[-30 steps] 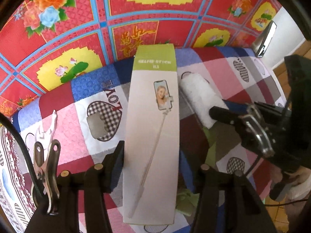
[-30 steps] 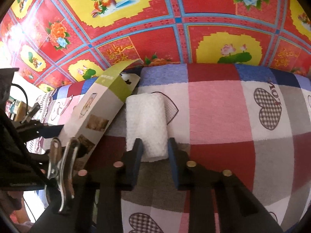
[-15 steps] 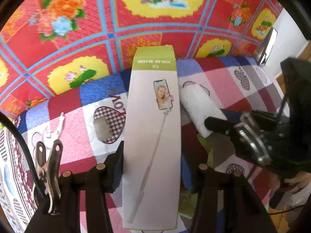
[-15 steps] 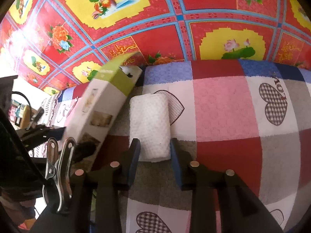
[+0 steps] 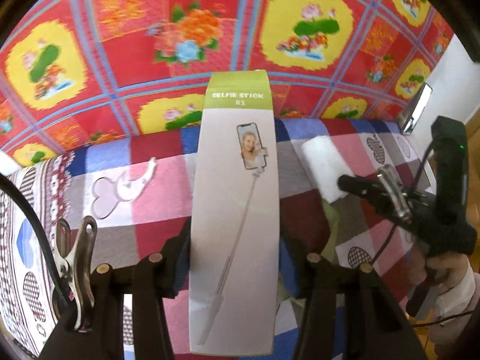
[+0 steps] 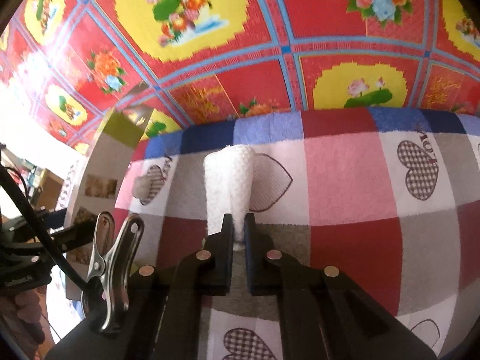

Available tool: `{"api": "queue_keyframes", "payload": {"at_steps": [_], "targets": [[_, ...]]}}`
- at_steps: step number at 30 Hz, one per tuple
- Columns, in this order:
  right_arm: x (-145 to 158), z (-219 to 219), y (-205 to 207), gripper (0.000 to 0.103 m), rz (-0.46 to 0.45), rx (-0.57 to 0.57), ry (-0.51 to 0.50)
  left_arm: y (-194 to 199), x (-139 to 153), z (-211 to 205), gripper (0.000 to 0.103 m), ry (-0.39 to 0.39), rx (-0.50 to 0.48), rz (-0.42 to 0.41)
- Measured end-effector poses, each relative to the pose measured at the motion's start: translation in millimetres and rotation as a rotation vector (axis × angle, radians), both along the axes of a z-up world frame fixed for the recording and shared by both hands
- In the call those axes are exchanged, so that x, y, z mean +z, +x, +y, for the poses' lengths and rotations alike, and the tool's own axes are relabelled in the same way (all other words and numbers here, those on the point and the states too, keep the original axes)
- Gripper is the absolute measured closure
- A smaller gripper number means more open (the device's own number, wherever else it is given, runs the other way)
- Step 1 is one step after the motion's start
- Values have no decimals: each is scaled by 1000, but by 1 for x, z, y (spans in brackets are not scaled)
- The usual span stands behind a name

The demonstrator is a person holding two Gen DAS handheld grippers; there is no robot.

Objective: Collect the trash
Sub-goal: 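Lift the selfie-stick box in the left tool and foam pad in the right tool toward the red bucket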

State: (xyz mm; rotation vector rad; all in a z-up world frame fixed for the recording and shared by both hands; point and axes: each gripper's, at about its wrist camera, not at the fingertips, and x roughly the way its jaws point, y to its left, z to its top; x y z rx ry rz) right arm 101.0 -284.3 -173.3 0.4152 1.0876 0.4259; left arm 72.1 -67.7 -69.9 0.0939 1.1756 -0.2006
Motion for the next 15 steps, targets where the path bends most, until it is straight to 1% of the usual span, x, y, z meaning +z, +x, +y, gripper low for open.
{"api": "queue_keyframes", "payload": {"at_steps": [5, 15], "targets": [[17, 6, -6, 96, -27, 9, 35, -10, 9, 22, 51, 0, 49, -16], [58, 43, -22, 96, -109, 48, 77, -39, 29, 80, 51, -11, 133, -56]]}}
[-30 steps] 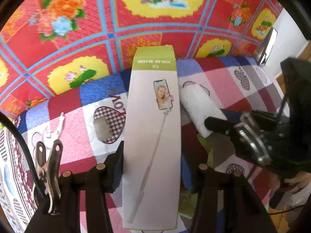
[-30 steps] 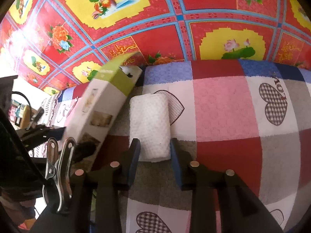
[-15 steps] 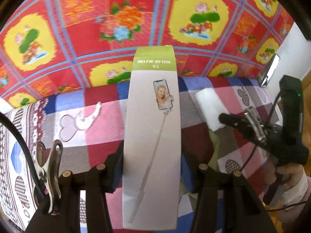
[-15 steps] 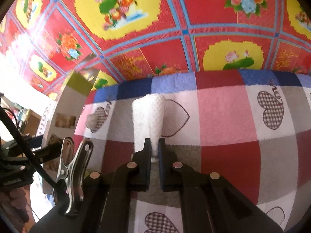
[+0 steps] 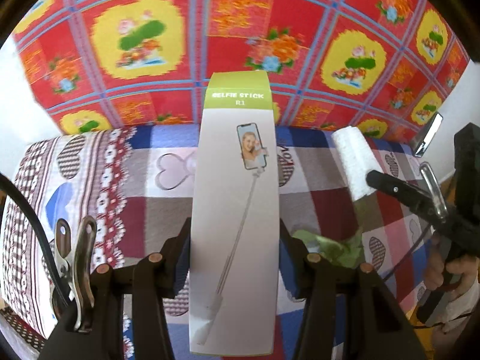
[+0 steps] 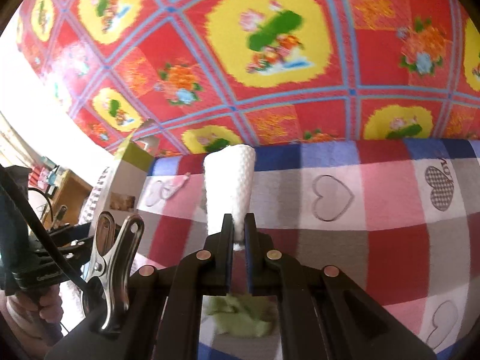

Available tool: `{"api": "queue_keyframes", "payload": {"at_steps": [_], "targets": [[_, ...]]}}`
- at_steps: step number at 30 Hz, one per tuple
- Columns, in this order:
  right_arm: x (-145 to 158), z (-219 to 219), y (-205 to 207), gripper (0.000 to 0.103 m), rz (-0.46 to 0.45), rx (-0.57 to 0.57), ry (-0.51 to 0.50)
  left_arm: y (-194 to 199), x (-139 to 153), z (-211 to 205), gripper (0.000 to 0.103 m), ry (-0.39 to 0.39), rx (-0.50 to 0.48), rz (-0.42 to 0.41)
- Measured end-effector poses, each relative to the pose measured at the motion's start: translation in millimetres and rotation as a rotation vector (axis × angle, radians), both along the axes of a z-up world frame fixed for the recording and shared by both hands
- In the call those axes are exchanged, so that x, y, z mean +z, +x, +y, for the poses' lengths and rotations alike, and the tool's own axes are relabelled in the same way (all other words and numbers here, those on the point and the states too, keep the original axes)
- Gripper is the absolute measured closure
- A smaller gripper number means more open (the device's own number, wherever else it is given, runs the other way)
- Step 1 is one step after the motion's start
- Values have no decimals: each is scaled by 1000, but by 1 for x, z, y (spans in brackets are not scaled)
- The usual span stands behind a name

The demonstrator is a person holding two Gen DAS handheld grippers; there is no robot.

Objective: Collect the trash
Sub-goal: 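Lift the selfie-stick box in the left tool and foam pad in the right tool toward the red bucket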

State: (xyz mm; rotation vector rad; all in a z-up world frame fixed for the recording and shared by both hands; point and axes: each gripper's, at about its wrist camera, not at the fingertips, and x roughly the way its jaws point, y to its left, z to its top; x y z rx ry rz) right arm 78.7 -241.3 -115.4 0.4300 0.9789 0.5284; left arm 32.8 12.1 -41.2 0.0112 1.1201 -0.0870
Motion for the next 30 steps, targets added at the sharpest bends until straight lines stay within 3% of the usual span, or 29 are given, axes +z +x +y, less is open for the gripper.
{"api": "queue_keyframes", "payload": {"at_steps": [10, 30], "targets": [[29, 62, -24, 95, -35, 44, -18, -32, 24, 69, 51, -18, 35, -29], [85, 230, -95, 95, -79, 117, -20, -95, 57, 234, 51, 18, 112, -56]]}}
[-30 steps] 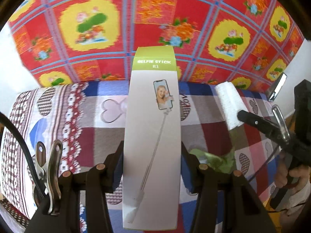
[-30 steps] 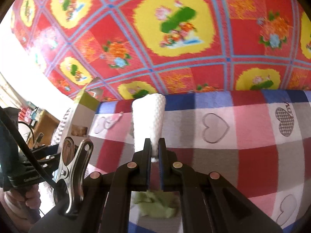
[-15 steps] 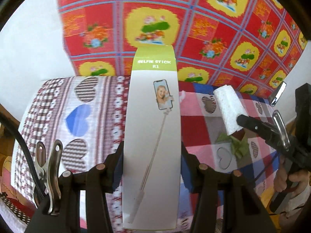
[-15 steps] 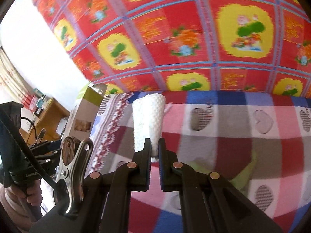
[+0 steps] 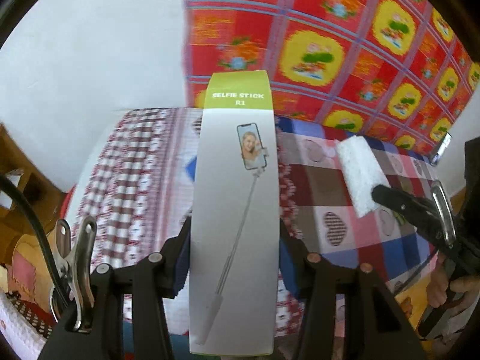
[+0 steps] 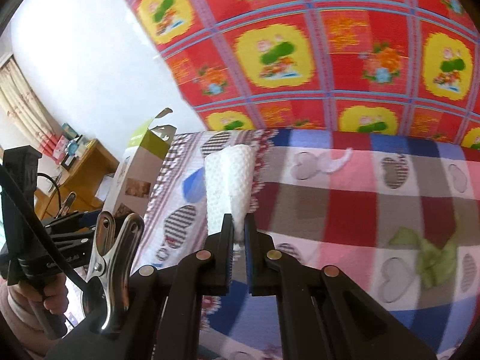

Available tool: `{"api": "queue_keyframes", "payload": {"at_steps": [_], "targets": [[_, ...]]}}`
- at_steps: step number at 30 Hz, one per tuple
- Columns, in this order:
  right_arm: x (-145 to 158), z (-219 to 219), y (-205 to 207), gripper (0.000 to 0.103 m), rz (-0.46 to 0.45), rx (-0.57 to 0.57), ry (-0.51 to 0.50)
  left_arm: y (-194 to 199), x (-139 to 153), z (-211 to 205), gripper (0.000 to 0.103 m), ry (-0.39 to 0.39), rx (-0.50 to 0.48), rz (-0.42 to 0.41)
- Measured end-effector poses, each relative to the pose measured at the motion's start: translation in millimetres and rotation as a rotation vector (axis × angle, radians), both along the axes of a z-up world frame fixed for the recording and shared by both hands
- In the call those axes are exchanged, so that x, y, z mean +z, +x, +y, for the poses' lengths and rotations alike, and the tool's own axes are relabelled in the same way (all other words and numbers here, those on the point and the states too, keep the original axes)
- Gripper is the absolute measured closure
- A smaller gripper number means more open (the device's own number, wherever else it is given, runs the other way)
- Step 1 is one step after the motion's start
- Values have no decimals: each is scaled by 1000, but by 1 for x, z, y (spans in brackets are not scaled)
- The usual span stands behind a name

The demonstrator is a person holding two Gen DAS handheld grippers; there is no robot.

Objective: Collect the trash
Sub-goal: 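Lift the selfie-stick box in the left tool and foam pad in the right tool toward the red bucket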

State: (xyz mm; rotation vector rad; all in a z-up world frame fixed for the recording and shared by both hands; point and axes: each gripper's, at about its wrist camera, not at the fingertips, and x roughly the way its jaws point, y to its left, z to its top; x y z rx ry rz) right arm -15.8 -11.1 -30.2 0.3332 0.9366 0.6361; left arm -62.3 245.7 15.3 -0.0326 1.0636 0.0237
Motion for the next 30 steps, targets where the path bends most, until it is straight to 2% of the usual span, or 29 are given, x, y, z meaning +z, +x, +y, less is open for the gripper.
{"api": "queue_keyframes", "payload": {"at_steps": [11, 15, 22, 30], "targets": [[17, 84, 18, 95, -32, 174, 8, -3, 13, 82, 51, 4, 175, -23], [22, 112, 32, 95, -46, 241, 35, 1, 19, 104, 51, 38, 228, -40], [25, 156, 51, 95, -68, 339, 46, 0, 18, 145, 51, 49, 336, -41], [26, 197, 61, 95, -60, 399, 38, 3, 13, 187, 51, 57, 392, -29]]}}
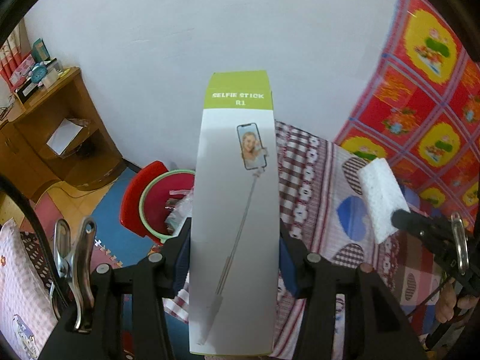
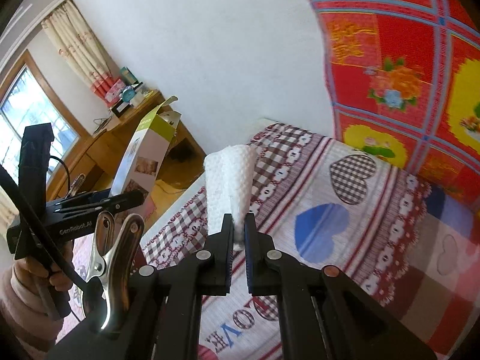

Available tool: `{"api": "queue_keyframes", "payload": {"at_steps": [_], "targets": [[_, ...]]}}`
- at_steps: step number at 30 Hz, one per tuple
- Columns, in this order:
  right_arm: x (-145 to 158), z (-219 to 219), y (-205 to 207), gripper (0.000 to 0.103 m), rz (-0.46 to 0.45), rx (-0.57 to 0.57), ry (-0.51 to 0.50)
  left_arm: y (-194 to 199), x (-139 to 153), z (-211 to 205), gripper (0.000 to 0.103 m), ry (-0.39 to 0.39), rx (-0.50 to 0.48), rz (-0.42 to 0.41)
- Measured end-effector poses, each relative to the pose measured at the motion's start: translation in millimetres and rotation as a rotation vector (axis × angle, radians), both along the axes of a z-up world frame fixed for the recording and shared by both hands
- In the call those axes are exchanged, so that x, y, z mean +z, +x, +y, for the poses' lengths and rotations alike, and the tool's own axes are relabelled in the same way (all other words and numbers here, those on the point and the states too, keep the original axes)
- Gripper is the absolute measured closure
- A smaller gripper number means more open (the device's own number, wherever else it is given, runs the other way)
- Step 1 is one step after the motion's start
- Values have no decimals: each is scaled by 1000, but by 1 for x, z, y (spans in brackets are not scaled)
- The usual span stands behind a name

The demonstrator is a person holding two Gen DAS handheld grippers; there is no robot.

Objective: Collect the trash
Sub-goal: 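Lift the selfie-stick box in the left tool and foam pad in the right tool toward the red bucket, then open the left tool to drop the box while the right tool releases the foam pad into the bucket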

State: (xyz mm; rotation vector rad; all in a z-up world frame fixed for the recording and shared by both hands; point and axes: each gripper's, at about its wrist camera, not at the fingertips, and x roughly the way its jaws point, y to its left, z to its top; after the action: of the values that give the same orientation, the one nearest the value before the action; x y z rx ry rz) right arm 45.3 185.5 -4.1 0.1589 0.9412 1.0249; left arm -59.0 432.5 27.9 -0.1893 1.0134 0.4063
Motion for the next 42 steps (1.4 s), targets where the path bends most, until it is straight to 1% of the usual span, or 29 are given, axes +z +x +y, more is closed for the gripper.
{"api": "queue_keyframes", "payload": {"at_steps": [9, 16, 21, 28, 31, 34, 36, 40, 42], "targets": [[-2, 55, 7, 95, 11, 1, -39, 12, -15, 64, 51, 4, 6, 14], [-1, 110, 10, 95, 26, 5, -67, 19, -35, 133, 51, -44, -7, 34], [-5, 155, 14, 95, 41, 18, -87, 30, -54, 165, 51, -65, -41, 39], [-18, 220, 25, 95, 68, 41, -138, 42, -92, 212, 51, -104, -41, 55], [-23, 244, 30, 95, 70, 58, -166, 48, -115, 227, 51, -114, -41, 67], [-28, 263, 33, 95, 73, 72, -188, 52, -140, 241, 51, -130, -42, 74], [-32, 276, 36, 95, 77, 81, -204, 54, -157, 248, 51, -137, -38, 64], [-37, 294, 40, 95, 75, 92, -228, 60, -194, 260, 51, -129, -17, 74], [-41, 301, 43, 95, 77, 99, -243, 64, -213, 264, 51, -143, -4, 84]]}}
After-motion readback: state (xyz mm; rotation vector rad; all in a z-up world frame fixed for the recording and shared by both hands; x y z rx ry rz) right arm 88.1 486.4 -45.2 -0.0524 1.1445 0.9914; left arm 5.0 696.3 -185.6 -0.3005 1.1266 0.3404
